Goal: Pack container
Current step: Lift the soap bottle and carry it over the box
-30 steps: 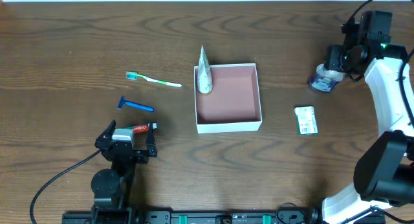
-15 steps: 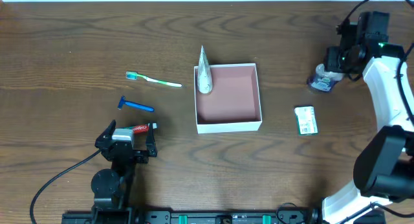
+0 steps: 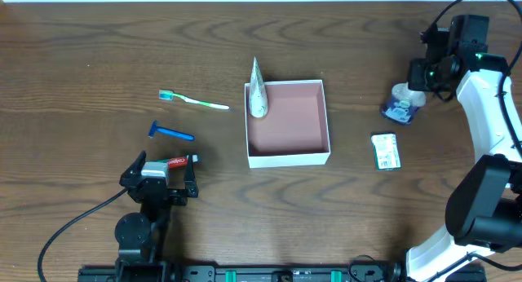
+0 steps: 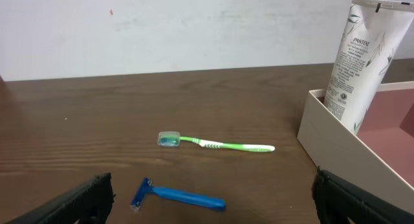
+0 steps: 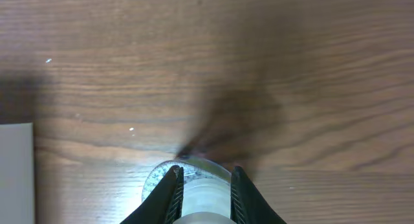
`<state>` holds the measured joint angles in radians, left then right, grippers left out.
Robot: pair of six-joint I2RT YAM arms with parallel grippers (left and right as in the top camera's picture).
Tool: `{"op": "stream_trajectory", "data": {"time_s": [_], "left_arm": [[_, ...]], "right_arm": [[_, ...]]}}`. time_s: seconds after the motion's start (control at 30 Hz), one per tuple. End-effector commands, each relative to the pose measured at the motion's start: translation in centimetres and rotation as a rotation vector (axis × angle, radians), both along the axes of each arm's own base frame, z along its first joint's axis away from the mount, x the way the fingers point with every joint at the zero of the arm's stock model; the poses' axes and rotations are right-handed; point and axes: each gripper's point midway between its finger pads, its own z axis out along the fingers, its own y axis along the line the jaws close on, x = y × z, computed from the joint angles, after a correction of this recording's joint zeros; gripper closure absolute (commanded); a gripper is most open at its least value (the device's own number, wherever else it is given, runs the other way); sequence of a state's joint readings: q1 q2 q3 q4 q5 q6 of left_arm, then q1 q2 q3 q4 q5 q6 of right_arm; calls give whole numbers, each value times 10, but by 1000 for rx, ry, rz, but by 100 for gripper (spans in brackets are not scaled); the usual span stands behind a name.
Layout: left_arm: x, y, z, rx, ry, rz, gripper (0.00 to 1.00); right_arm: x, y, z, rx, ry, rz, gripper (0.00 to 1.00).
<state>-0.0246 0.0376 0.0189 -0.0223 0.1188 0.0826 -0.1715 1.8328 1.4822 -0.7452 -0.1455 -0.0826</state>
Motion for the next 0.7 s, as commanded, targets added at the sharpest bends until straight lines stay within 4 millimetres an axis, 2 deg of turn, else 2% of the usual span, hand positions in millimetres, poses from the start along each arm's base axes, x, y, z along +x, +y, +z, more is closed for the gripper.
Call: {"op": "stream_trajectory", "data": {"time_s": [0.0,0.1,0.2,0.4,0.53,0.6,0.67], "left_arm": [[-1,-2,-17,3,54,-13,2],[-1,-2,-17,3,53,-13,2],[-1,-2,-17,3,54,-13,2],[-1,-2,-17,3,53,-13,2],[-1,-2,-17,3,53,-13,2],[-1,-2,-17,3,54,-13,2],[-1,-2,-17,3,53,-13,2]], "right_arm": [[9,9,46,41,-113,37,92],[8,24,83,61,-189,93,92],[1,48,124,69,-274,150,91],[-26,116,190,78,-422,272,87],[-43,167,208,109,-464,350,86],[-48,191,207,106,-463,381,86],[-49,206,202,73,-456,392,86]]}}
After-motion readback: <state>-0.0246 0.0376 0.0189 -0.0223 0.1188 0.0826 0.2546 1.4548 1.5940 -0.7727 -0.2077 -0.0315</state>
